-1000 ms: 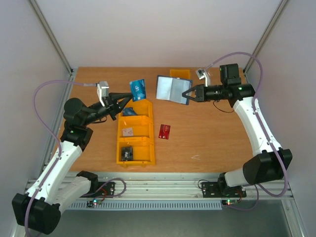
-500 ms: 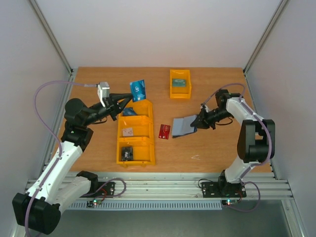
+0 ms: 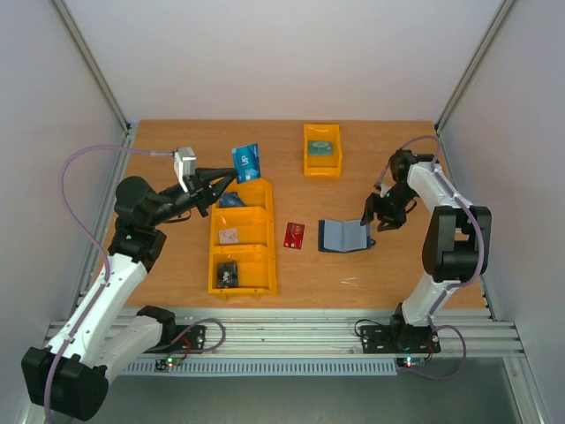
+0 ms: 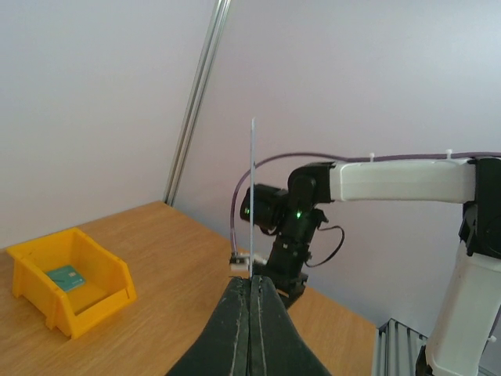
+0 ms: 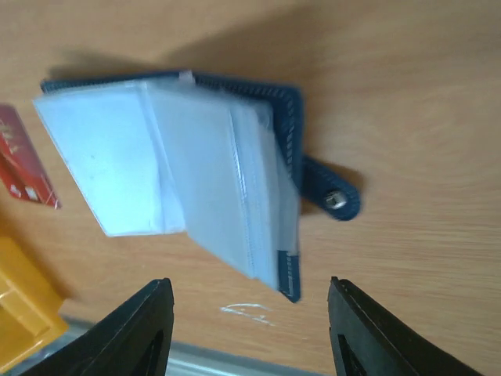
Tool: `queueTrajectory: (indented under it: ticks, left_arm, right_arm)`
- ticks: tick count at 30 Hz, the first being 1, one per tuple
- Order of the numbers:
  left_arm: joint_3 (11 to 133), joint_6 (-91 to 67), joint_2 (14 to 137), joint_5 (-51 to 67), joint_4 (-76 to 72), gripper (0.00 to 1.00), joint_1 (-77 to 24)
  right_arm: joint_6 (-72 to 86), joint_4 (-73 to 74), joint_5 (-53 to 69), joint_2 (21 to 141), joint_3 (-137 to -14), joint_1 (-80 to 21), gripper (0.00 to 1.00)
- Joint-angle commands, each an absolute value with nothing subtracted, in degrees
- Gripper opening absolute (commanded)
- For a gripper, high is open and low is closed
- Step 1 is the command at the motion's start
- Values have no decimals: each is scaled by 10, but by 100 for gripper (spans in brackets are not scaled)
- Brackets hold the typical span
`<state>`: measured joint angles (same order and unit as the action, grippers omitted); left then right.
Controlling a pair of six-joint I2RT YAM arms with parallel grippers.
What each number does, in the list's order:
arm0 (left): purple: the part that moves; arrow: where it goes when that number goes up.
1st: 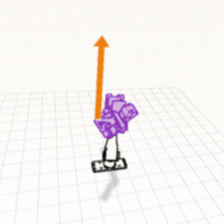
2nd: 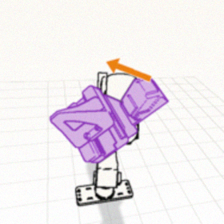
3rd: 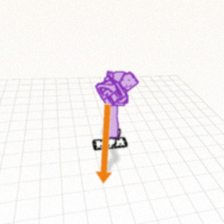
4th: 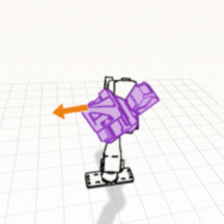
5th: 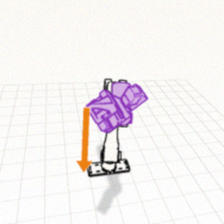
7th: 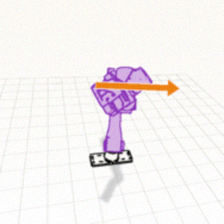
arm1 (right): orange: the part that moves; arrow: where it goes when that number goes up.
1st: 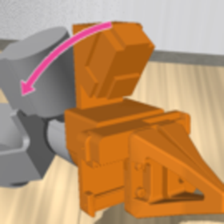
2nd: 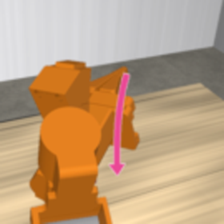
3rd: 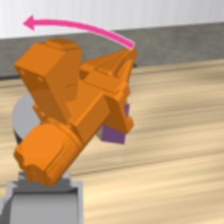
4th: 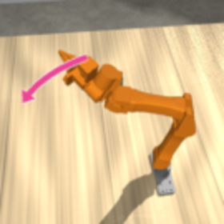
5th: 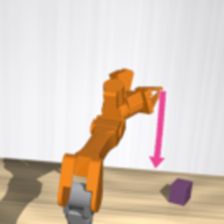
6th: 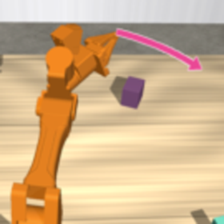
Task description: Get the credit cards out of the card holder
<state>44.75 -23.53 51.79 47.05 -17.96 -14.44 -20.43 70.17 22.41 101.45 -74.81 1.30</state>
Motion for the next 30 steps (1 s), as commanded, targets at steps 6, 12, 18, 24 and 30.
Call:
queueTrajectory:
  ticks: [6, 12, 18, 24, 30]
  left_arm:
    - [451, -225, 526, 478, -199, 0, -143]
    - [454, -233, 532, 494, -209, 0, -146]
    - [452, -235, 531, 526, -228, 0, -150]
    - [447, -239, 526, 541, -240, 0, -150]
    - [445, -242, 526, 538, -242, 0, -151]
  right_arm:
    - [-245, 738, -14, 895, -939, -120, 63]
    - [-287, 571, 383, 808, -983, -241, 66]
    - [-118, 240, 550, 804, -919, -296, 73]
    - [-104, 208, 569, 851, -946, -324, 70]
    - [-95, 215, 599, 877, -957, -331, 44]
